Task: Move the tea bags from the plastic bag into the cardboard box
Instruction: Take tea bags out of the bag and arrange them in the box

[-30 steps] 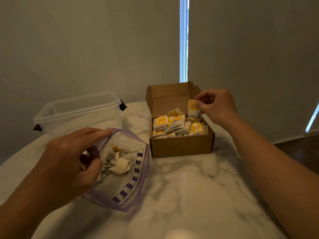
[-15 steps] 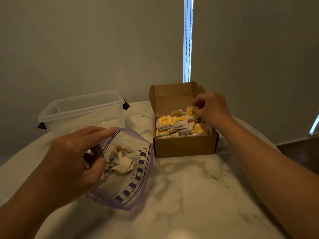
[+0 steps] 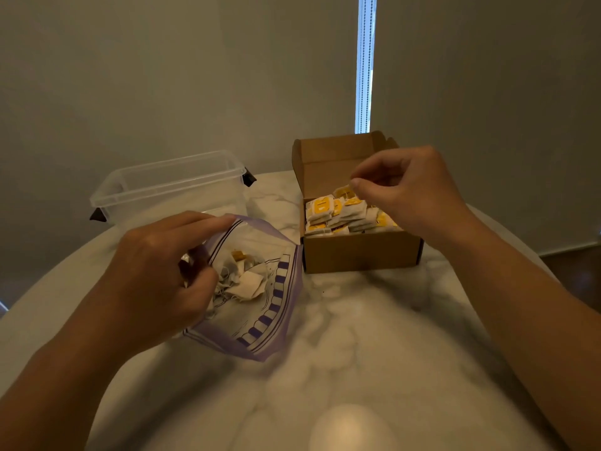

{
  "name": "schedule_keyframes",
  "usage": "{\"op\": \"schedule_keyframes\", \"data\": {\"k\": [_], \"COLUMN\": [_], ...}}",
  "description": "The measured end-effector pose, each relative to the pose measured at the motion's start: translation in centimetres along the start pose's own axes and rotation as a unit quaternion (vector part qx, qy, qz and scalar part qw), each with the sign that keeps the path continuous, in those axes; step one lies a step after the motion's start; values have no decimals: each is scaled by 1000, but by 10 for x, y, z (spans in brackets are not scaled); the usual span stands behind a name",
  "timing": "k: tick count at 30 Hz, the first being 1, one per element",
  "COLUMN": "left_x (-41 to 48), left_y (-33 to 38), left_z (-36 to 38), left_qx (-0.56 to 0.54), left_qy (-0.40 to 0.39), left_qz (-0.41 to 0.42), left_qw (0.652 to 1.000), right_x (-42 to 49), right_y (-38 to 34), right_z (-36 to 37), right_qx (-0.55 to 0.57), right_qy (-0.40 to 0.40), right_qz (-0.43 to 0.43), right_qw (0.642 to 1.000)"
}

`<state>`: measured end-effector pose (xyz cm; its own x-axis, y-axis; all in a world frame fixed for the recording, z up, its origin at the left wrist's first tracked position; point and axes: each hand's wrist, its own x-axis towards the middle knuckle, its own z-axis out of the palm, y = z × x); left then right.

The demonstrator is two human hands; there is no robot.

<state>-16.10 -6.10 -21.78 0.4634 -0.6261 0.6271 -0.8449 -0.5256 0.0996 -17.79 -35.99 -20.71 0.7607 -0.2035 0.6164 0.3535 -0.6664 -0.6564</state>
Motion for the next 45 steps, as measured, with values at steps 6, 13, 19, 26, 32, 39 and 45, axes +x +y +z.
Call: {"op": "schedule_keyframes", "data": {"k": [6,13,19,26,32,39,45], "left_x": [1,1,1,1,0,0,0], "left_y": [0,5,10,12,11,10,11], "left_z": [-2,-1,2,5,5,6,5], "left_qx": [5,6,-2,-15,-11,-12,-16], "left_qy": [-2,2,-7,-18,-19,-16,-18], "left_qz": [-3,5,5,-1,-8,-13,-9], "left_qw": [1000,1000,1000,1000,1000,1000,1000], "right_x": [-36,-66,-66,-63,-65,-68,-66], "right_y": [-49,-59,-66,-49,-53,-55,-54], "right_z": [27,85,112,129,125,123,123], "right_qx": [132,-83,-286,-319,-306,-315,-312], "right_qy": [-239,-323,-332,-324,-294,-284,-296], "right_qz": [-21,-160,-203,-180,-163,-177,-183], "right_qw": [962,929,876,872,891,888,884]}}
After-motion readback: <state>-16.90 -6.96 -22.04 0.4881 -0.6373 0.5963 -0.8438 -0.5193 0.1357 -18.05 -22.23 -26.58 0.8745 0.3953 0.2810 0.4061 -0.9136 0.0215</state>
